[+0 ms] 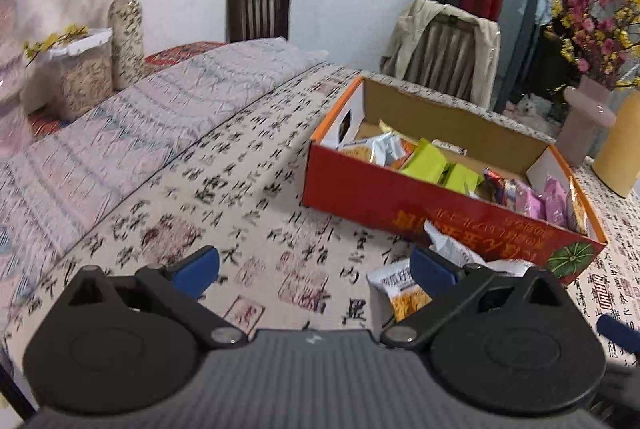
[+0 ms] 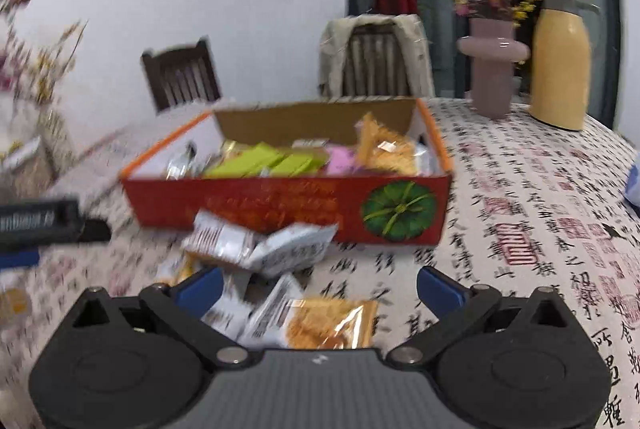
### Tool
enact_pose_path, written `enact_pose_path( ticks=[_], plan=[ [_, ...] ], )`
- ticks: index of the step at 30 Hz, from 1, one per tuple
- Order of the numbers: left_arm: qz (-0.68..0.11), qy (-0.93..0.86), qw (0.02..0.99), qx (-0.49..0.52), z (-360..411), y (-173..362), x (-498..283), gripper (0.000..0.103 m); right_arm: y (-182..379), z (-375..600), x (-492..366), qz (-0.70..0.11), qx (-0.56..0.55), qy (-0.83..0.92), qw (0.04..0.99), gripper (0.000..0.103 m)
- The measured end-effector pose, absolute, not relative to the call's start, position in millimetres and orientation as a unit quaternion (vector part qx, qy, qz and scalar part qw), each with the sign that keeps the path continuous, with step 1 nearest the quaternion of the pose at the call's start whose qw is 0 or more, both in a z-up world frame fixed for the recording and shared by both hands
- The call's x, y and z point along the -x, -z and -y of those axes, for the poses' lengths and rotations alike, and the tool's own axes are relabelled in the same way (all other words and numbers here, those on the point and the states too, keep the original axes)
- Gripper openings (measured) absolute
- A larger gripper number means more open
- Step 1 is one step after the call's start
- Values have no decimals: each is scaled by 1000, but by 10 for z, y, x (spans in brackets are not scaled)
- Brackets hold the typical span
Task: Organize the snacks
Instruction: 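Lower the right tool onto a white-orange cookie packet, close and lift it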
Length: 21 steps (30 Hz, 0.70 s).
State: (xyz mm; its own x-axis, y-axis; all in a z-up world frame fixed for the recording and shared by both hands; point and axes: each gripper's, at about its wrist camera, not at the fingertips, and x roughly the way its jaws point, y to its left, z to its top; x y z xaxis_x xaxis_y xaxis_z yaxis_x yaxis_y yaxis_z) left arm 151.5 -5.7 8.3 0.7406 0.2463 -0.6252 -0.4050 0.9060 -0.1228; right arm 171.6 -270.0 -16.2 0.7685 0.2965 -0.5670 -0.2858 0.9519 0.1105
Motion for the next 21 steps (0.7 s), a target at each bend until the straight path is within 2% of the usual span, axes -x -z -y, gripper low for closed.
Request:
enact_pose_path(
  ticks=[8,11,14,15,17,19,21],
  plan=[
    [-324,-216,912,131,99,-79,-1389,103,420,2493,-1726,-350,38,-162,922,103],
    [-322,-218,912,131,115,-110,-1343,103,480,2485,-1731,-361,40,-169,916,99],
    [-320,-217,913,130,122,-136,-1316,103,462,2481,-1679,-350,43,-171,920,77],
    [-319,-216,913,131,122,-142,-1310,103,450,2487,-1667,-348,42,-173,921,66],
    [-319,-215,914,133,120,-145,-1298,103,432,2516,-1652,-344,38,-174,922,54],
    [-318,-211,914,135,115,-139,-1282,103,411,2540,-1636,-342,32,-177,922,29],
    [-318,-206,915,137,108,-120,-1281,103,404,2576,-1643,-342,22,-184,921,17]
  ],
)
